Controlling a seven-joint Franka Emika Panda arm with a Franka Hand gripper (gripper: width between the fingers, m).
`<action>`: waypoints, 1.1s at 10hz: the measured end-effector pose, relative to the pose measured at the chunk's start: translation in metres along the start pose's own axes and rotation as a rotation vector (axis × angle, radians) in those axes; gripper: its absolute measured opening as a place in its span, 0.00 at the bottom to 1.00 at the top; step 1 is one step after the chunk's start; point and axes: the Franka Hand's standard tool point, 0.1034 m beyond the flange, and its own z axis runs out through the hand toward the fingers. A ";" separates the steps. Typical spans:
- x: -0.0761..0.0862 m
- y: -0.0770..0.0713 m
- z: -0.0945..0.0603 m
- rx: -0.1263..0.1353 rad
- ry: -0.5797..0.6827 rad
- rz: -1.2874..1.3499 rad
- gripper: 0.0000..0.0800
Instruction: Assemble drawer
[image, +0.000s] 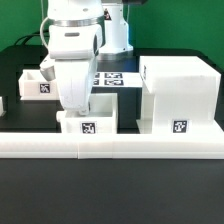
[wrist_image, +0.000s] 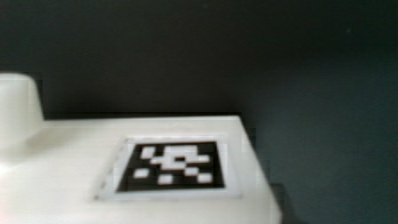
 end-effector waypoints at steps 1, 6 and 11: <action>0.008 0.000 0.001 0.003 -0.015 0.019 0.05; 0.022 0.000 0.001 0.000 -0.084 0.031 0.05; 0.026 0.002 0.002 -0.032 -0.076 0.026 0.05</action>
Offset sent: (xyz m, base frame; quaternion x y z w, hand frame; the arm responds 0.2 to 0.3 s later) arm 0.0022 -0.0004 0.0070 0.0120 -0.1941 -0.0246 0.9806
